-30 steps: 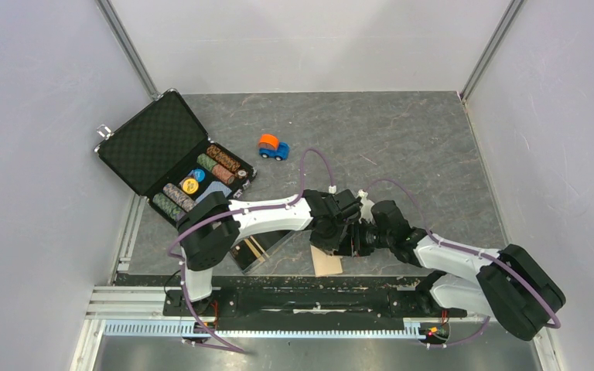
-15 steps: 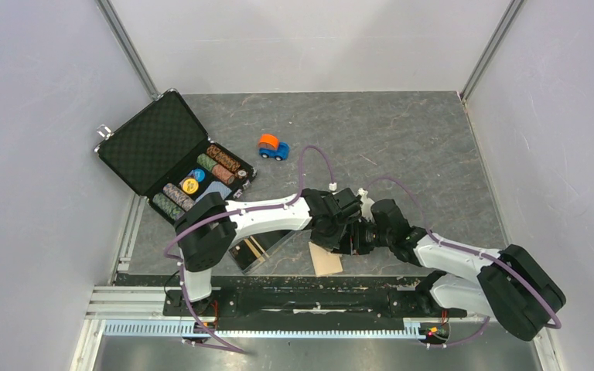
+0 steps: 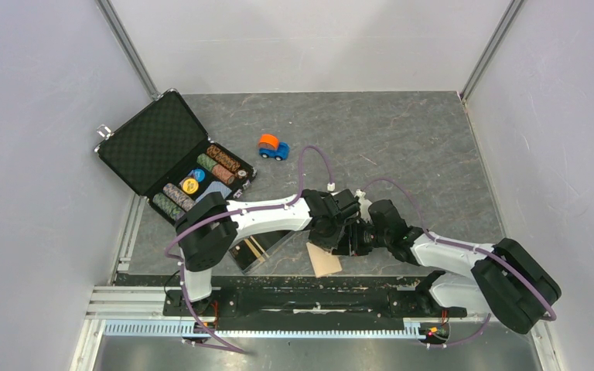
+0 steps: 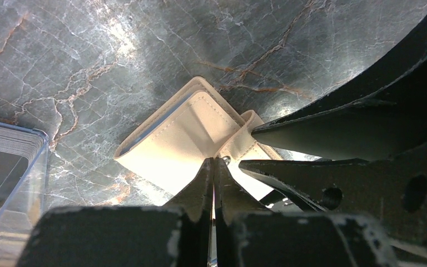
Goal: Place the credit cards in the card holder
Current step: Close the card holder at the corner of the board.
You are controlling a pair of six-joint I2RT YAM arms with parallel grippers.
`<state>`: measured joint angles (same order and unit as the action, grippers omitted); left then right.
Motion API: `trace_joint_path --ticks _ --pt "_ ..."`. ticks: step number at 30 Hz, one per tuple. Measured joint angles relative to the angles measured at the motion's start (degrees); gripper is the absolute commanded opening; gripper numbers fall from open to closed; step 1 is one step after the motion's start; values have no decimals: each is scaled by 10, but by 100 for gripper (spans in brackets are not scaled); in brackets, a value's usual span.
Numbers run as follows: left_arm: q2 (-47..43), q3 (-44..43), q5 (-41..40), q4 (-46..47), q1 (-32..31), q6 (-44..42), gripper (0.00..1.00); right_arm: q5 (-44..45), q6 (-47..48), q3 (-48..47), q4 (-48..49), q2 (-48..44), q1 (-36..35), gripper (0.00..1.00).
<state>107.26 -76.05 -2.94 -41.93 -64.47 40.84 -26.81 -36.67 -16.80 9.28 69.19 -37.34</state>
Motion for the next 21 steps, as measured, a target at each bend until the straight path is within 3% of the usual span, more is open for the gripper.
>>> trace_joint_path --ticks 21 --pt "-6 25 0 10 -5 13 2 -2 -3 0 8 10 -12 31"
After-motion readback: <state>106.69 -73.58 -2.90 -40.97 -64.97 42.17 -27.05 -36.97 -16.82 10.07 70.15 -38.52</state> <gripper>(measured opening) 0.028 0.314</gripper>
